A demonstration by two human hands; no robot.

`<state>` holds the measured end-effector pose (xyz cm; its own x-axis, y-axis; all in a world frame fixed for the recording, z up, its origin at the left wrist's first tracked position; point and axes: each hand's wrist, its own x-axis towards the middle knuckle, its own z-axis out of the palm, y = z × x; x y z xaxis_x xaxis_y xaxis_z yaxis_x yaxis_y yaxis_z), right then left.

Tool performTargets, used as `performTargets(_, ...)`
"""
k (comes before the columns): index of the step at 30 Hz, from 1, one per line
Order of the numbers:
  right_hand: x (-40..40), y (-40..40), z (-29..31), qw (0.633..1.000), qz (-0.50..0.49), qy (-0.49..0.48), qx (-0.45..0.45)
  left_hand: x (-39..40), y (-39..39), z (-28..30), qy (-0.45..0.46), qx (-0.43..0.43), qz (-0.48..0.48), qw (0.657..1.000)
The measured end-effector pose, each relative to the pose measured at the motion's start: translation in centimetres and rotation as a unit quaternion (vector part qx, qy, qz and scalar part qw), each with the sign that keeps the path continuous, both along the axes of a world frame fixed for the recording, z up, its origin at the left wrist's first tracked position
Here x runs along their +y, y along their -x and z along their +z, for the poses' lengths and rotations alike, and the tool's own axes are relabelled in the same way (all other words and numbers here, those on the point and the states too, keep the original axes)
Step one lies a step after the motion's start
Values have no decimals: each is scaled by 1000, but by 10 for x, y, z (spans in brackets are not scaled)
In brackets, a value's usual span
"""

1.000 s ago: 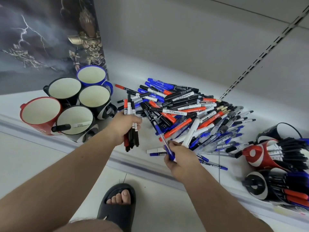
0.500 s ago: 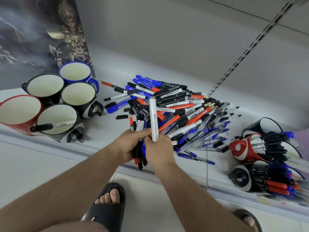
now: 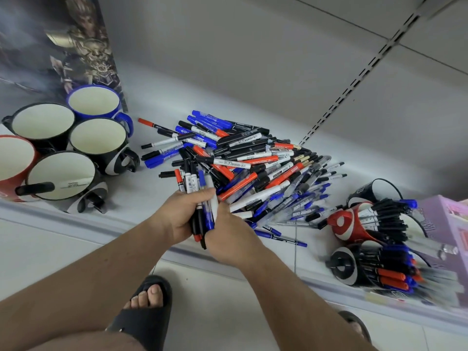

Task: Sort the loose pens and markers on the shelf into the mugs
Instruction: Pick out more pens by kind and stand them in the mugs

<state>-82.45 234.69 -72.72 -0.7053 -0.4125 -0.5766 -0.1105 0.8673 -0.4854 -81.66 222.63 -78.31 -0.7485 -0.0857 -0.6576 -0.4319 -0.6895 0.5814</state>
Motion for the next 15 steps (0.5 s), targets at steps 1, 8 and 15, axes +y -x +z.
performTargets(1, 2, 1, 0, 1000, 26, -8, 12, 0, 1, 0, 3, -10, -11, 1000)
performTargets(8, 34, 10, -5, 988, -27, 136, -70, -23, 1, 0, 38, -18, 17, 999)
performTargets(15, 52, 27, -45, 894, 256, -212, 302, -50, -5, -3, -20, -16, 104, 994)
